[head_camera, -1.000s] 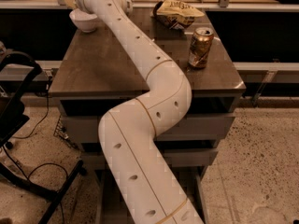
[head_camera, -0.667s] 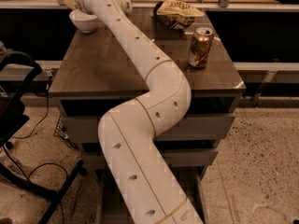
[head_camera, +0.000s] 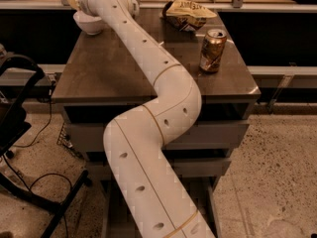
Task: Place water bottle into white bowl
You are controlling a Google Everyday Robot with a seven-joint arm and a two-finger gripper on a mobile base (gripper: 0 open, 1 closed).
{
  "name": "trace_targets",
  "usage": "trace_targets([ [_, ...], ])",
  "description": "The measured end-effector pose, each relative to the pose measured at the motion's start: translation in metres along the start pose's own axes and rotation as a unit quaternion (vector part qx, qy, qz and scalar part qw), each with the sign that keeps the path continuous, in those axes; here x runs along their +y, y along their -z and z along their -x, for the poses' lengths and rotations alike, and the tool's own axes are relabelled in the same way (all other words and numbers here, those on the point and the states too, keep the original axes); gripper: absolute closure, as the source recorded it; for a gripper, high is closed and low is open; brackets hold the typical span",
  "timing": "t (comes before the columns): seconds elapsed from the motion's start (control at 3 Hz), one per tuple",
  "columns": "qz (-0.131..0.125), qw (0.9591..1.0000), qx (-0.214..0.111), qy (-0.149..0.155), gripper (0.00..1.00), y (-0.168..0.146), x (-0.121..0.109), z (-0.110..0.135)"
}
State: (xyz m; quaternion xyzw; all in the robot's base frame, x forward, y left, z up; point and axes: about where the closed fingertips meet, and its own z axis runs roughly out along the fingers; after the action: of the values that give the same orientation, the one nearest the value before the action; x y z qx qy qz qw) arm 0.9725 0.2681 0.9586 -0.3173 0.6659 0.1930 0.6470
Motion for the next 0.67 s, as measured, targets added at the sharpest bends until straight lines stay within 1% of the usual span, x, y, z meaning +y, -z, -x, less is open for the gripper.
trace_targets([
  [0.33,0.002,1.0000,0.001,0.000,0.06,-0.0021,0.0026,-0.0022],
  [0.67,0.002,1.0000,0.002,-0.001,0.00,-0.0031,0.0039,-0.0033],
])
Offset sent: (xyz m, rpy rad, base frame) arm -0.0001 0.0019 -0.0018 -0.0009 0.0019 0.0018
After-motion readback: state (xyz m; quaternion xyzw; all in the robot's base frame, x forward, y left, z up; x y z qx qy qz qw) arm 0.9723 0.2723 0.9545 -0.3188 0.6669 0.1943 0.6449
